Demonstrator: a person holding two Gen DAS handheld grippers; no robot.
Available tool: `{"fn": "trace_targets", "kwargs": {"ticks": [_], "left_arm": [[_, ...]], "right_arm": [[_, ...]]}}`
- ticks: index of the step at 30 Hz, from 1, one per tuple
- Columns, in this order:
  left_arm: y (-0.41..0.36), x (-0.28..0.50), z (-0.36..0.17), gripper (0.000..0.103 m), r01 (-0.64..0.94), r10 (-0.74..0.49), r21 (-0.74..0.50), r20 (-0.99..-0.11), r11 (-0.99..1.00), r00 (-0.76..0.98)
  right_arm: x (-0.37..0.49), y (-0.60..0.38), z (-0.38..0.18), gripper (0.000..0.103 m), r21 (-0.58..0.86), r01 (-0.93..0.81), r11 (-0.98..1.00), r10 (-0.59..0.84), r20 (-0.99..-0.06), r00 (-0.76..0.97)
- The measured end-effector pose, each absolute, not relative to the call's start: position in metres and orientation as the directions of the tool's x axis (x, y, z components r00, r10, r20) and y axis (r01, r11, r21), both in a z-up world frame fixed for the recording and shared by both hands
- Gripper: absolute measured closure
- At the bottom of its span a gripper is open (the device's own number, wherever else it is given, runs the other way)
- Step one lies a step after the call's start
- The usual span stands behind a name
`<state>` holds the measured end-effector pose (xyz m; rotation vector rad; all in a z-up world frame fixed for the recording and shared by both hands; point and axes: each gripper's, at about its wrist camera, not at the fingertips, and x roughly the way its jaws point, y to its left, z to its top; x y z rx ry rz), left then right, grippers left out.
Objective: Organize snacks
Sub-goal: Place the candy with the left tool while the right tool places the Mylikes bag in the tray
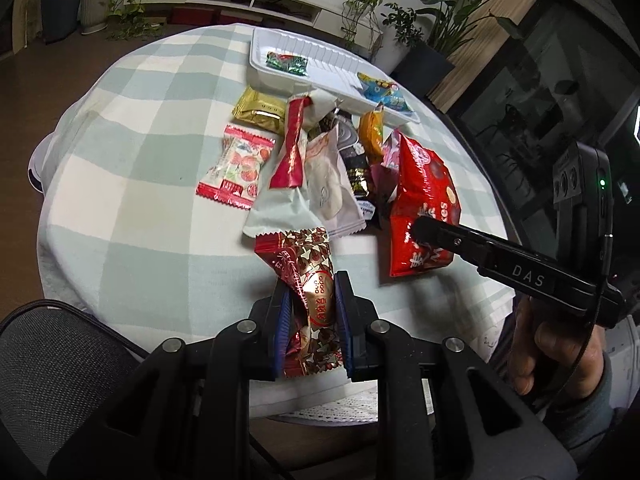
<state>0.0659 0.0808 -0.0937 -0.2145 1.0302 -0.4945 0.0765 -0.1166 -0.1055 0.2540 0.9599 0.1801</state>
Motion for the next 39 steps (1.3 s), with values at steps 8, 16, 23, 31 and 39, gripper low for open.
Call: {"fn": "trace_targets", "kwargs": {"ticks": [8, 16, 23, 31, 39], "left_arm": [[0.083, 0.076, -0.079, 0.084, 0.296, -0.513, -0.420, -0.741, 0.858, 0.434], [0.095, 0.108, -0.062, 0.084, 0.284, -0.518, -0.433, -0.718, 0.855, 0.465], [0.101, 0.165, -0.022, 0.084, 0.315, -0.494, -0.381, -0.696, 0.869, 0.521], [0.062, 0.267, 0.021, 0.084, 0.381, -0.484, -0.313, -0.689, 0.870, 0.539], [0.004, 0.368, -0.001, 0.084, 0.407, -0.433, -0.241, -0.757, 0.881, 0.490]], "right_arm": [[0.068, -0.138, -0.087, 0.067, 0.335, -0.021, 0.942, 0.280, -0.747, 0.603], [0.071, -0.193, -0.079, 0.067, 0.369, 0.080, 0.926, 0.237, -0.735, 0.635], [0.089, -0.260, -0.045, 0.067, 0.357, 0.171, 0.918, 0.141, -0.698, 0.702], [0.160, -0.274, 0.010, 0.067, 0.320, 0.110, 0.941, 0.127, -0.636, 0.761], [0.261, -0.219, -0.008, 0.067, 0.269, -0.029, 0.963, 0.218, -0.708, 0.671]]}}
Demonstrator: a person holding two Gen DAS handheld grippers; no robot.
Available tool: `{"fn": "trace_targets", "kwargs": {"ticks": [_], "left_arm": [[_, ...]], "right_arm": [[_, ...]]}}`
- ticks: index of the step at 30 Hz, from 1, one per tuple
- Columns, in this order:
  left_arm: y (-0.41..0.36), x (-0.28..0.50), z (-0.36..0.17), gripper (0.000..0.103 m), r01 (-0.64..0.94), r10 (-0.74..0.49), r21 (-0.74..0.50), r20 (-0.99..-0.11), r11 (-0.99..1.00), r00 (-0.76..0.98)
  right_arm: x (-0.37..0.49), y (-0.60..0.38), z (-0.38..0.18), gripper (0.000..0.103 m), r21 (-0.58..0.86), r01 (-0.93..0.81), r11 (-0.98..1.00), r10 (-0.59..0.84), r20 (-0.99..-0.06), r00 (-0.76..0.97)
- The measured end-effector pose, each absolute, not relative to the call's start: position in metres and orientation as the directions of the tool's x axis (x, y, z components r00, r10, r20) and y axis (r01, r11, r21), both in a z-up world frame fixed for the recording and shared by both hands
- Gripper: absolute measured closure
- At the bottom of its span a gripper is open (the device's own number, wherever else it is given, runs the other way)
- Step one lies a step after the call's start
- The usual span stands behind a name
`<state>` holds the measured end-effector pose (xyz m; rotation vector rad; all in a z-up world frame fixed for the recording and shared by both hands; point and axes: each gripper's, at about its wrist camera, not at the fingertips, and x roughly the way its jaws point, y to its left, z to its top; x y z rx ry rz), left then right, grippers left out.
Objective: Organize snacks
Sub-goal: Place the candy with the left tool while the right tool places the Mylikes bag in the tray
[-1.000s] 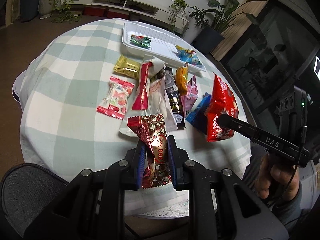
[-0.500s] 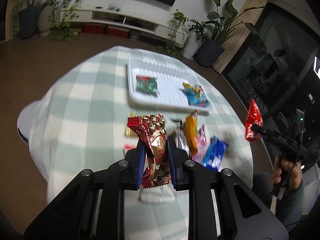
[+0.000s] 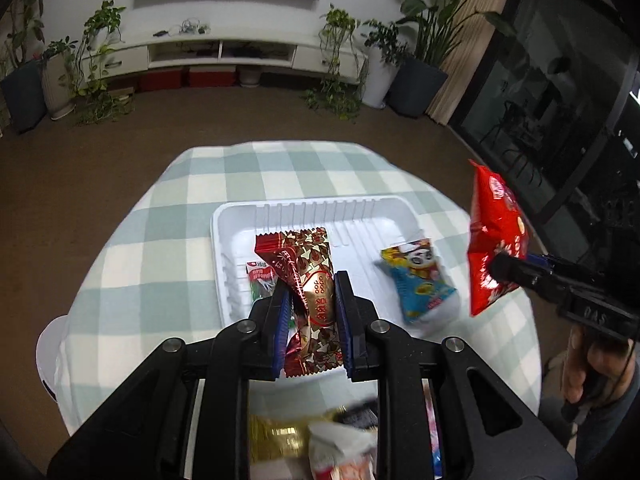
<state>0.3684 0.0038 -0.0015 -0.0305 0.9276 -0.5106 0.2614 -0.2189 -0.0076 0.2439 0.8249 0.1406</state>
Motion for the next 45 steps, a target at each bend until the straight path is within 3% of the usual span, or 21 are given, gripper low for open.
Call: {"fn": "trace_targets", "kwargs": {"ticks": [12, 26, 35, 39, 40, 41, 43, 45], "left_arm": [[-0.032, 0.405, -0.095, 0.084, 0.414, -0.330, -0.156, -0.859, 0.897, 0.391], [-0.045, 0.402, -0.116, 0.082, 0.433, -0.292, -0.104, -0.872, 0.895, 0.393], [-0.034, 0.391, -0.093, 0.082, 0.405, -0.284, -0.092, -0.849, 0.910, 0.446], [-0.019, 0.375, -0.065, 0.080, 0.393, -0.310, -0.108, -0.810, 0.913, 0.497], [-0.015, 0.369, -0.059, 0.072, 0.394, -0.322, -0.118, -0.802, 0.911, 0.504], [-0.012, 0.362, -0.052, 0.046, 0.398, -0.331, -0.125, -0.796, 0.909, 0.506], [-0.005, 0.347, -0.042, 0.007, 0.410, -0.351, -0.138, -0.785, 0.902, 0.510], [0.002, 0.326, -0.031, 0.005, 0.424, -0.380, -0.155, -0.764, 0.892, 0.521]], "right_arm": [[0.337, -0.192, -0.088, 0.067, 0.189, -0.036, 0.981, 0.180, -0.834, 0.521], [0.348, -0.179, -0.111, 0.064, 0.152, -0.046, 0.987, 0.155, -0.855, 0.496], [0.333, -0.186, -0.088, 0.047, 0.158, -0.034, 0.987, 0.152, -0.829, 0.538], [0.311, -0.197, -0.062, 0.035, 0.204, -0.021, 0.979, 0.177, -0.792, 0.584], [0.302, -0.201, -0.055, 0.032, 0.217, -0.017, 0.976, 0.183, -0.779, 0.600], [0.293, -0.204, -0.048, 0.031, 0.230, -0.012, 0.973, 0.189, -0.765, 0.615], [0.272, -0.211, -0.035, 0.024, 0.255, -0.004, 0.967, 0.197, -0.737, 0.647], [0.248, -0.217, -0.024, 0.020, 0.283, 0.001, 0.959, 0.208, -0.707, 0.676]]}}
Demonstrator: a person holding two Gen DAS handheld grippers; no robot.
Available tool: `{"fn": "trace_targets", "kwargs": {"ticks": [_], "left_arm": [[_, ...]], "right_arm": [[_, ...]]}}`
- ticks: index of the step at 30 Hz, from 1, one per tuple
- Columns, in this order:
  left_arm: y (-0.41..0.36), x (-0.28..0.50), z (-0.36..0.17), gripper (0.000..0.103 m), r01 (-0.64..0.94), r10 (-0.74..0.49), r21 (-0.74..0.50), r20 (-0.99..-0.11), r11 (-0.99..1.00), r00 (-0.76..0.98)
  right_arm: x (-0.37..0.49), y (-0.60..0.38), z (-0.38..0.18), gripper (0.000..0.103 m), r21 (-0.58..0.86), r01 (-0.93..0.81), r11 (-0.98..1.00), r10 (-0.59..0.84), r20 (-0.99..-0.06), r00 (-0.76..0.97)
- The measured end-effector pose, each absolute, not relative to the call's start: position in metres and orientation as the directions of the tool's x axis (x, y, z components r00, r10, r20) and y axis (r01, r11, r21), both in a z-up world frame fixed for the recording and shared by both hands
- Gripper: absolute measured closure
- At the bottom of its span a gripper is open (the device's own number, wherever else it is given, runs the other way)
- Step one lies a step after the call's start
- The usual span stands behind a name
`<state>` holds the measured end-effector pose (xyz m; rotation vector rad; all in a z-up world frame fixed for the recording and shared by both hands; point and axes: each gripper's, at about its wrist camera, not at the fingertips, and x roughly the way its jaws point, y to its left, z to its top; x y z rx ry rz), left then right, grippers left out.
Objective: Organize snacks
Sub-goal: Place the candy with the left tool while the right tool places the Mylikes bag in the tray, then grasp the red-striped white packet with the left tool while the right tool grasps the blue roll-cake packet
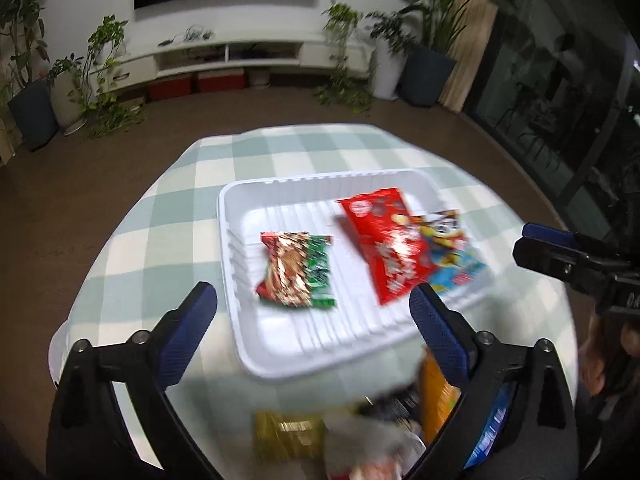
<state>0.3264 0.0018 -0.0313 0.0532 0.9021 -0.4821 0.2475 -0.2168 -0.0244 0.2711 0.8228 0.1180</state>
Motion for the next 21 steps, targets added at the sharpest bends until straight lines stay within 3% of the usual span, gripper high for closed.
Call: {"fn": "trace_targets", "kwargs": {"ticks": [11, 16, 19, 21], "left_arm": [[0.048, 0.206, -0.024, 0.001, 0.370, -0.395, -0.208, -0.730, 0.906, 0.557], [0.064, 0.167, -0.048, 0.001, 0.301, -0.375, -0.248, -0.770, 0.921, 0.515], [0.069, 0.153, -0.062, 0.004, 0.286, -0.365, -0.247, -0.780, 0.926, 0.508], [0.067, 0.147, -0.069, 0.017, 0.306, -0.368, -0.239, -0.789, 0.921, 0.492]], "right_arm": [[0.141, -0.227, -0.030, 0.017, 0.304, 0.042, 0.952, 0.178, -0.657, 0.732], [0.101, -0.229, -0.058, 0.017, 0.360, 0.083, 0.929, 0.199, -0.675, 0.710], [0.084, -0.222, -0.076, 0.018, 0.375, 0.096, 0.922, 0.214, -0.700, 0.682], [0.077, -0.218, -0.087, 0.020, 0.383, 0.099, 0.919, 0.225, -0.711, 0.666]]}}
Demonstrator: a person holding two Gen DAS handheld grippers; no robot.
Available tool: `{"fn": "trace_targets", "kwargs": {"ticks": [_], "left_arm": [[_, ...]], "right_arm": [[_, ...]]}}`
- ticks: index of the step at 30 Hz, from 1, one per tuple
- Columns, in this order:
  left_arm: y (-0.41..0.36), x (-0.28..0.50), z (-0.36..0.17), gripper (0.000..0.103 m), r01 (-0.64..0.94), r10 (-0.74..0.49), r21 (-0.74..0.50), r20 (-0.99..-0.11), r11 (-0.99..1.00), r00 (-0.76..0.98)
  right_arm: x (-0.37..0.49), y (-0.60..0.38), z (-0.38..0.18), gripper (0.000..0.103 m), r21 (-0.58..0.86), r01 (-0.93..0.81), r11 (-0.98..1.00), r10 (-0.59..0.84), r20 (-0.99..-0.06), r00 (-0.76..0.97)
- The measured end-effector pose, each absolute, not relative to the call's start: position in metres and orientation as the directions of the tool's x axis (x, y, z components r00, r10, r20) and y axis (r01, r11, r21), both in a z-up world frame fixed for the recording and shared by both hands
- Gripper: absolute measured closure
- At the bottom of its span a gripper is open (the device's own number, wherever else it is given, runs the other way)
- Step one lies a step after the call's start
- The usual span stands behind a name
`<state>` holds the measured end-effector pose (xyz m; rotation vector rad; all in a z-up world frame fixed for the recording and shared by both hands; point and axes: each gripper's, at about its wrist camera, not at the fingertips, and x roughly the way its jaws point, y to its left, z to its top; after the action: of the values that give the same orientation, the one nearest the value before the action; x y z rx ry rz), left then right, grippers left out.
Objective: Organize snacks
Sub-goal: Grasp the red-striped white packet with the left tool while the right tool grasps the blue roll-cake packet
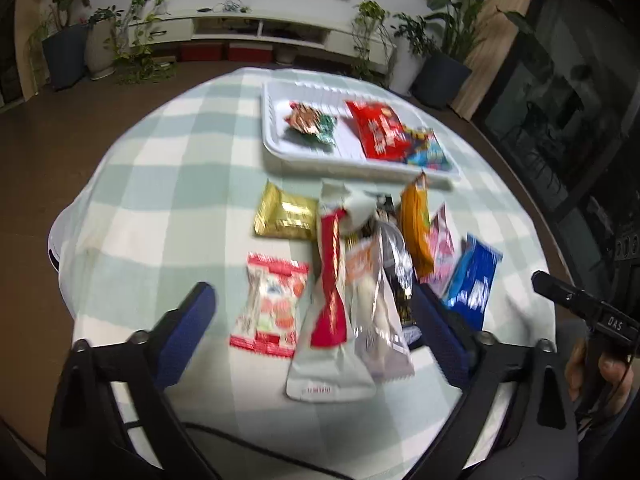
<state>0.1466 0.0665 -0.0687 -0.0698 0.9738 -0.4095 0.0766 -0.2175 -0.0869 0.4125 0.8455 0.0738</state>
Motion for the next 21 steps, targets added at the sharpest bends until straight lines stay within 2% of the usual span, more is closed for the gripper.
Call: {"fn": "trace_targets", "kwargs": {"ticks": [2, 4, 12, 18, 21], "left_arm": [[0.063, 0.146, -0.072, 0.041, 0.324, -0.371, -0.234, -0.797, 0.917, 0.477], [0.060, 0.147, -0.074, 0.051, 0.329, -0.364, -0.223, -0.803, 0.918, 0.471], [0.037, 0.167, -0.082, 0.052, 0.384, -0.319, -0.150, -0.845, 0.911, 0.428], [0.029, 0.178, -0.093, 0.072, 0.418, -0.308, -0.132, -0.868, 0.899, 0.390], [0.029, 0.183, -0.098, 0.075, 0.423, -0.305, -0.131, -0.875, 0.897, 0.375]], "right_arm": [[0.073, -0.212, -0.097, 0.027, 0.371, 0.102, 0.923, 0.224, -0.733, 0.642], [0.070, -0.210, -0.104, 0.033, 0.364, 0.109, 0.925, 0.220, -0.747, 0.628], [0.068, -0.202, -0.106, 0.035, 0.353, 0.107, 0.930, 0.215, -0.755, 0.620], [0.069, -0.198, -0.108, 0.036, 0.346, 0.109, 0.932, 0.212, -0.764, 0.609], [0.071, -0.197, -0.110, 0.038, 0.345, 0.109, 0.932, 0.214, -0.768, 0.604]]}}
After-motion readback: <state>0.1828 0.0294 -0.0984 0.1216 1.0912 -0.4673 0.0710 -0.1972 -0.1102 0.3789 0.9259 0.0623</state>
